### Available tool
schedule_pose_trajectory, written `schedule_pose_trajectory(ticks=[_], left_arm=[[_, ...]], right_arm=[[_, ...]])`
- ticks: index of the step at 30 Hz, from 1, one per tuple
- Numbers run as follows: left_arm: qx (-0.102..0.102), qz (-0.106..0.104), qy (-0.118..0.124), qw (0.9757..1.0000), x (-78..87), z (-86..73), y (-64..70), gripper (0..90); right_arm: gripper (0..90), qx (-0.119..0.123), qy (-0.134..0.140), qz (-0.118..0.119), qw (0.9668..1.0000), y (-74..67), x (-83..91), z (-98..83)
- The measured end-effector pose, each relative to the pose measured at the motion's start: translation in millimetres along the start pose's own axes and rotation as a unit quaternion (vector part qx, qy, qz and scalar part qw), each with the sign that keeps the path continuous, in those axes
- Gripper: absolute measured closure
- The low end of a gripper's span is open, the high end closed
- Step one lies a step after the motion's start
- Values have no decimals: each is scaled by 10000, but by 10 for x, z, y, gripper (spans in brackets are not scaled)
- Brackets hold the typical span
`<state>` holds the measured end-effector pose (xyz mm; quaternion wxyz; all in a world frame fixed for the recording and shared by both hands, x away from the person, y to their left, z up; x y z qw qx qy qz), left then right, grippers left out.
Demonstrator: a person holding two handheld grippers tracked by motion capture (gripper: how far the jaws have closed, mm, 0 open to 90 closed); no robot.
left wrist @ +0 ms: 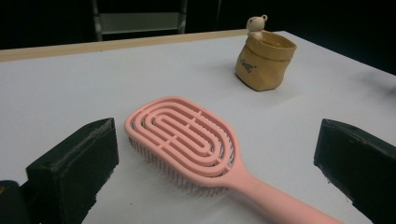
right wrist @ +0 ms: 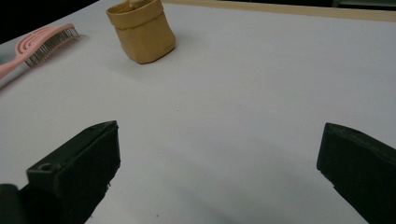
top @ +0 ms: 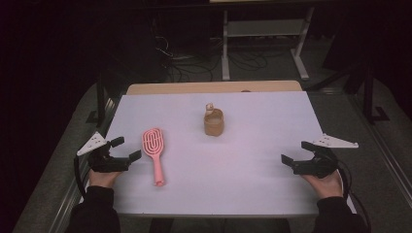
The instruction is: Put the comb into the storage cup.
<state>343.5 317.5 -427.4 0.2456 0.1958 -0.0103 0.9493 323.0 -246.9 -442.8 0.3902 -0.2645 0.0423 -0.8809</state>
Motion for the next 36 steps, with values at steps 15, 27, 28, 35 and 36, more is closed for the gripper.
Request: schedule_pose_trajectory(ticks=[15,27,28,35,36], left_arm=[[-220,-145,76,9996,4,76,115,12],[-505,-343,89,9981,-28,137,310,15],[-511,-362,74,9980,-34,137,326,15],[-630,-482,10,9968,-78,142,426,16],[-647,-504,-11,9966,-82,140,439,16]], right_arm=[[0,18,-82,47,10000,-16,-32,-13],[0,29,-103,65,9999,-20,-39,-18],[0,29,-103,65,9999,-20,-39,-18],[0,27,-130,77,9999,-25,-47,-24],[0,29,-133,81,9999,-25,-48,-24]])
Point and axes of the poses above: each handheld gripper's, and its own axes: x roughly backward along the jaws, z roughly out of its top, y roughly to its right, the point moved 5 cm from there along -x, roughly forward along the jaws, and after that the axes turned 12 degrees about z, right-handed, at the moved point
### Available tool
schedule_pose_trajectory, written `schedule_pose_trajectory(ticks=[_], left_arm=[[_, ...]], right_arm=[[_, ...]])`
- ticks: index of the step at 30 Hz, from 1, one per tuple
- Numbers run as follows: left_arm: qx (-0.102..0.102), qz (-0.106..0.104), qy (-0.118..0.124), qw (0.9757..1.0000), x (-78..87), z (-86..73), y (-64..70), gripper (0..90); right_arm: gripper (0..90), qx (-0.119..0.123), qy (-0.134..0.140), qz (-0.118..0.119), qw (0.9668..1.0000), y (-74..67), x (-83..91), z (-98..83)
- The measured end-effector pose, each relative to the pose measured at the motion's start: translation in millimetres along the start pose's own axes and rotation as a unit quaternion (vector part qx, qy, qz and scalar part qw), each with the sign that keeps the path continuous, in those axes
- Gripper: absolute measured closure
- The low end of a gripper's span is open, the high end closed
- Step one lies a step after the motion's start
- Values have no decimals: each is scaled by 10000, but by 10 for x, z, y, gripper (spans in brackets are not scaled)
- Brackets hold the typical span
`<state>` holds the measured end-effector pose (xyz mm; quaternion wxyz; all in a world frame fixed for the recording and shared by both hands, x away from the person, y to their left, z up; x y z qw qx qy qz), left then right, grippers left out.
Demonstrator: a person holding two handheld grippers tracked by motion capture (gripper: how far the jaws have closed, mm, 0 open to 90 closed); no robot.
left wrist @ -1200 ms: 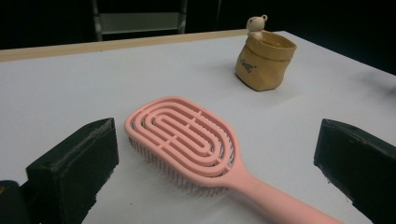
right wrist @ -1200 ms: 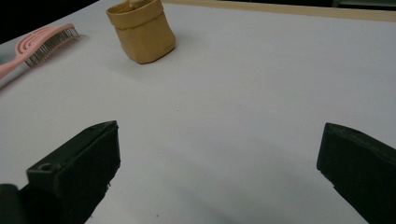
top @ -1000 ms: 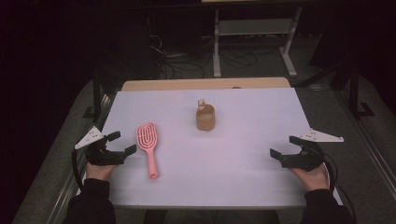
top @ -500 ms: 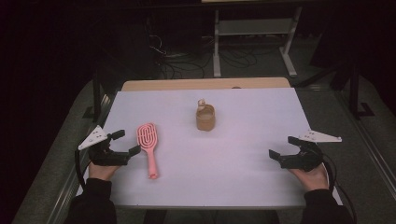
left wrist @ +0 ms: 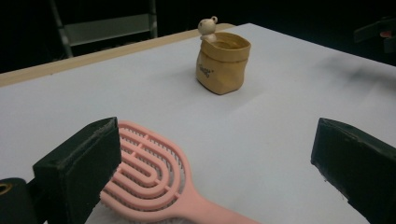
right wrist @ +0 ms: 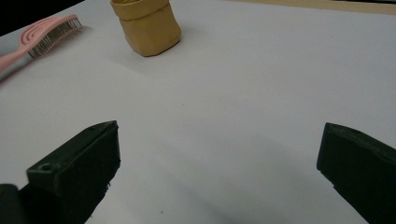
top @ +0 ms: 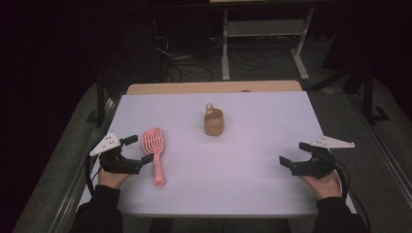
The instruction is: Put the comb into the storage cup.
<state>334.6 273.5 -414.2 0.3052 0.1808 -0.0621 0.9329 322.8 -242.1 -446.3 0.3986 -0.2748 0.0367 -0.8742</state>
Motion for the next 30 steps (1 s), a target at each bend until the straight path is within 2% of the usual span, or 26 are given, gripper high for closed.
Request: schedule_pose_trajectory(ticks=[9,18,24,27,30], left_arm=[[-127,-203,-174,9996,-64,10,114,16],[-349,-413,-438,9976,-136,-28,202,56],[-402,-504,-578,9962,-166,-45,232,76],[-424,-554,-640,9955,-182,-59,250,107],[-473,-699,-810,9931,-214,-95,270,130]], right_arm=[[0,28,-52,20,10000,-8,-13,-7],[0,20,-83,19,10000,-12,-17,-12],[0,23,-102,21,9999,-12,-21,-14],[0,27,-110,22,9999,-13,-25,-16],[0,21,-115,28,9999,-13,-28,-18]])
Point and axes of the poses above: each handheld gripper's, and its own axes: x roughly backward along the jaws, z roughly out of its top, y roughly to its right, the point moved 5 cm from there along -x, roughly forward along the jaws, and after that the axes turned 12 degrees about z, right-handed, at the moved point
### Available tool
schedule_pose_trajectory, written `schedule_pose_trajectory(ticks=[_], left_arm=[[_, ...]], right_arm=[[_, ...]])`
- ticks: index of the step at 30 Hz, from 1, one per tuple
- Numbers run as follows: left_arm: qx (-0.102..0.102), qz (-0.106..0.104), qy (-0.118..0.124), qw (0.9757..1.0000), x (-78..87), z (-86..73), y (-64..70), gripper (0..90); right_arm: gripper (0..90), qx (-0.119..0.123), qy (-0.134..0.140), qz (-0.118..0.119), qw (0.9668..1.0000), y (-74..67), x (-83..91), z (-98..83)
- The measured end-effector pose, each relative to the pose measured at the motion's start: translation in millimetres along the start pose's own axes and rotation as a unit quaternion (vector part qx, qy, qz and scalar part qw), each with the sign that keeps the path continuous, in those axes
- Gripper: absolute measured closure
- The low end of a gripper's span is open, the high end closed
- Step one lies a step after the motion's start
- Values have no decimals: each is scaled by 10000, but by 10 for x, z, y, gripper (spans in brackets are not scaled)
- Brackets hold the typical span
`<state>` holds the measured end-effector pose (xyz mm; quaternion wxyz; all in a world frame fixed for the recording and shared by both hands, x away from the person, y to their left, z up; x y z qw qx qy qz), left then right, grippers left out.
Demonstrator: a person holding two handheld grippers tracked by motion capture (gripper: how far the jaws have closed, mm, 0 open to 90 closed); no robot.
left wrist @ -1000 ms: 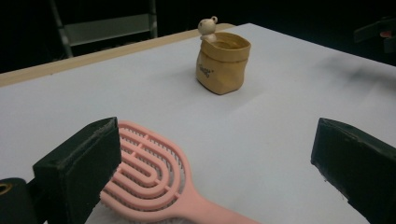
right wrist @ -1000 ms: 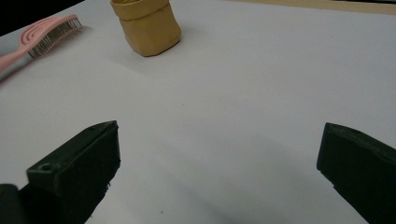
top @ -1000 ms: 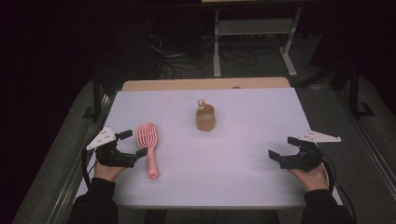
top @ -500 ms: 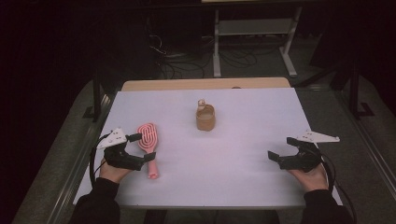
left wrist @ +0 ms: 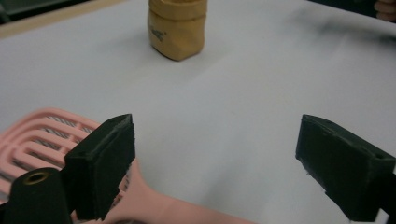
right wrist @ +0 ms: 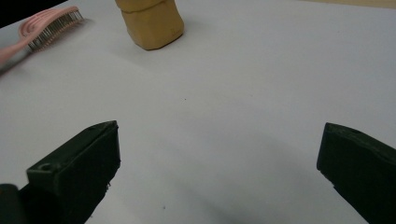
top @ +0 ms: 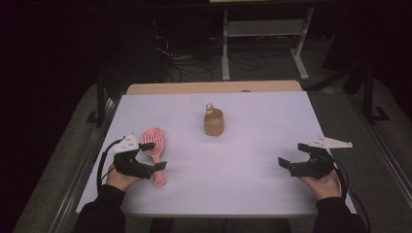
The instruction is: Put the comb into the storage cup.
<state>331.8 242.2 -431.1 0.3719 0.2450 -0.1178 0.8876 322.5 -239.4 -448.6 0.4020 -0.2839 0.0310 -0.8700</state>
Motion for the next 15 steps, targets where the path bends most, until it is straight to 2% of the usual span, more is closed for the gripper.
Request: schedule_pose_trajectory(ticks=[7,15], left_arm=[[-90,-177,-298,9994,-83,-45,41,144],[-170,-224,-376,9989,-107,-60,59,169]], right_arm=[[0,-6,-5,7,10000,0,-6,-1],[0,-2,-31,10,10000,-4,-11,-5]])
Point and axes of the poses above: each handheld gripper's, and its own axes: x roughly backward along the jaws, z roughly out of its top, y roughly to its right, the point moved 5 cm from there along -x, roughly forward along the jaws, and after that the axes turned 12 degrees about z, right-handed, at the moved point
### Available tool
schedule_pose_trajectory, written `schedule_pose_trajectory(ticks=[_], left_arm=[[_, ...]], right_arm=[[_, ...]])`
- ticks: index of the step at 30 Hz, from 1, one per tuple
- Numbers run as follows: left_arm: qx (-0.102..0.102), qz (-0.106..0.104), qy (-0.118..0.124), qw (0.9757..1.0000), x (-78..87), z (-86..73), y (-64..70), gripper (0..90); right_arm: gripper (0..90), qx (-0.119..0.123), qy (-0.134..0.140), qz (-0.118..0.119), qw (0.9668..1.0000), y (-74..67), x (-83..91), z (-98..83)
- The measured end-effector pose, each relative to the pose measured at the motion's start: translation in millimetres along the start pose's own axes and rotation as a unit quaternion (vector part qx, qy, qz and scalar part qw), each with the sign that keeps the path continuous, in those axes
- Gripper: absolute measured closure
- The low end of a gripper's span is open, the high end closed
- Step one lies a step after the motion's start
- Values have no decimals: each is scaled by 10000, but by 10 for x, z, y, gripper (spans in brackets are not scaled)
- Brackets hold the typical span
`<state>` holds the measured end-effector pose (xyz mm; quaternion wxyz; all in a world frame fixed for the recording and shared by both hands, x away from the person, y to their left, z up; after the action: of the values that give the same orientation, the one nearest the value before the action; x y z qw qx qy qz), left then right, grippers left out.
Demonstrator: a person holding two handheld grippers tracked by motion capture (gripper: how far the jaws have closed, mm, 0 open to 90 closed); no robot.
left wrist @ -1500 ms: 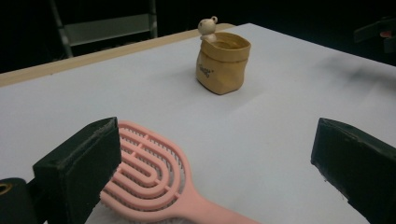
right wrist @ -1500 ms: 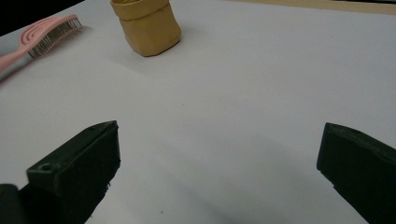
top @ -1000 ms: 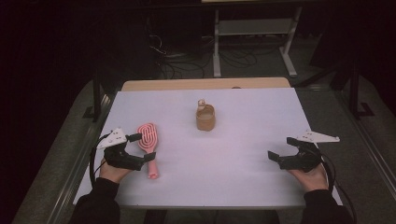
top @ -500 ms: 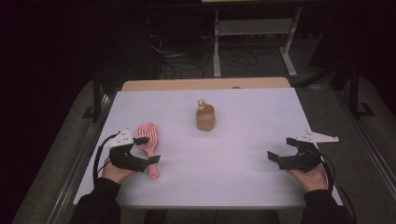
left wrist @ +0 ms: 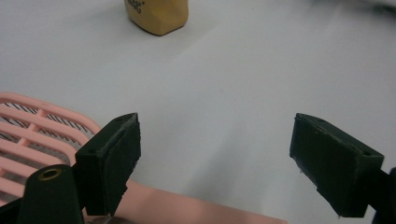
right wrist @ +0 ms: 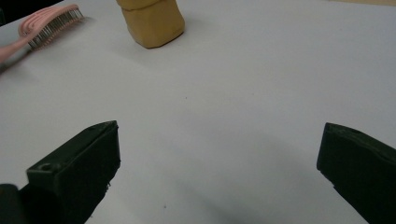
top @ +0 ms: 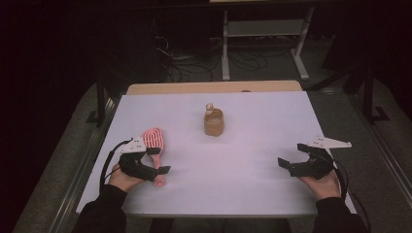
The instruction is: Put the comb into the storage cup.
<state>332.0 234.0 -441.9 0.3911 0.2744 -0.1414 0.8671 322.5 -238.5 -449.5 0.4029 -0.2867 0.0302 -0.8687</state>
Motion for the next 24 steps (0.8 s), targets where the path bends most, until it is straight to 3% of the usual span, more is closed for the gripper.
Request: schedule_pose_trajectory(ticks=[9,18,24], left_arm=[[22,-133,-82,9999,-26,-16,3,210],[-70,-201,-214,9995,-54,-39,16,252],[-192,-254,-300,9990,-65,-55,28,327]], right_arm=[[0,1,-35,13,10000,-2,-12,-8],[0,-2,-65,27,10000,0,-19,-15],[0,3,-64,28,10000,2,-18,-14]])
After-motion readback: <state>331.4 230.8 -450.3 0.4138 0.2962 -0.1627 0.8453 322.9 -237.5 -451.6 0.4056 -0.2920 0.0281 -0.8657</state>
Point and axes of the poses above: each handheld gripper's, and its own axes: x roughly backward along the jaws, z roughly out of its top, y roughly to its right, the point moved 5 cm from there along -x, roughly forward along the jaws, and after that the axes turned 12 degrees about z, right-handed, at the moved point
